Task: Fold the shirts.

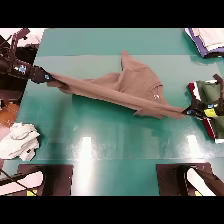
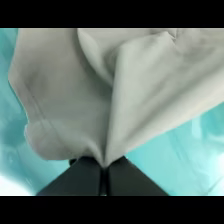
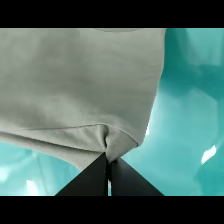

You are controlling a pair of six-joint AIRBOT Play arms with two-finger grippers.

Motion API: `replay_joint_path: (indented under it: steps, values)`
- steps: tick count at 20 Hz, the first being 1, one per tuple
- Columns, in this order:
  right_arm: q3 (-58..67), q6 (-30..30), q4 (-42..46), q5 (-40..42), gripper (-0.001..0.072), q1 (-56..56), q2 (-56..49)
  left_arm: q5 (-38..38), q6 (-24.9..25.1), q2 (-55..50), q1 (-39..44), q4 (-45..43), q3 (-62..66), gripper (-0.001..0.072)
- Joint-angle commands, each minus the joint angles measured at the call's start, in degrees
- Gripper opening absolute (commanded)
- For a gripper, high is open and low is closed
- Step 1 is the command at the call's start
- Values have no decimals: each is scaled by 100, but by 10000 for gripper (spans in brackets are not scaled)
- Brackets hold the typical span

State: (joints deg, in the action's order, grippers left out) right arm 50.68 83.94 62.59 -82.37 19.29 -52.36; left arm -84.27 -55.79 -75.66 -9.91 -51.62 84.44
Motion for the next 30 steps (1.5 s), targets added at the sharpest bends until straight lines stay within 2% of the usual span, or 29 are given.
replay_joint_path:
  steps: [1, 4, 6, 7, 8, 9, 10, 11, 12, 13, 14, 16, 19, 21, 26, 30]
  values:
    - [98, 2, 46, -173, 11, -490, -365, -562, -400, -227, -7, -31, 96, 23]
    - [98, 7, 46, 4, 11, -861, -581, -1198, -376, -238, -7, -92, 81, 22]
    - [101, 98, 37, 103, 11, -986, -726, -1272, -317, -247, 22, -103, -216, 22]
    - [101, 111, 37, 120, 12, -1043, -807, -1200, -68, -273, 72, -131, -505, 23]
    - [98, 111, 37, 120, 11, -1102, -876, -970, 68, -302, 127, -225, -876, 23]
    - [101, 111, 39, 120, 12, -1158, -935, -437, 87, -387, 160, -337, -1174, 23]
    - [101, 111, 35, 125, 12, -1209, -990, 118, -35, -492, 157, -485, -1294, 23]
    - [101, 111, 35, 125, 11, -1270, -1034, 551, -437, -621, 120, -612, -1287, 25]
    - [98, 111, 35, 125, 12, -1333, -1073, 828, -627, -702, 61, -601, -1257, 220]
    - [96, 111, 39, 129, 12, -1390, -1080, 1069, -892, -754, 7, -605, -1228, 612]
    - [101, 111, 37, 142, 12, -1403, -1078, 1137, -1054, -780, -74, -608, -1202, 720]
    - [98, 109, 17, 144, 12, -1447, -1078, 935, -1071, -758, -334, -608, -1169, 720]
    - [98, 109, 17, 151, 12, -1447, -1078, 13, -1064, -754, -857, -614, -1274, 720]
    - [98, 109, 15, 219, 12, -1447, -1078, -151, -975, -754, -1156, -632, -1620, 720]
    - [98, 109, 13, 269, 12, -1447, -1078, 999, -490, -756, -1261, -507, -2721, 720]
    - [98, 109, 13, 267, 12, -1447, -1078, 1281, -398, -767, -1259, -354, -2761, 720]
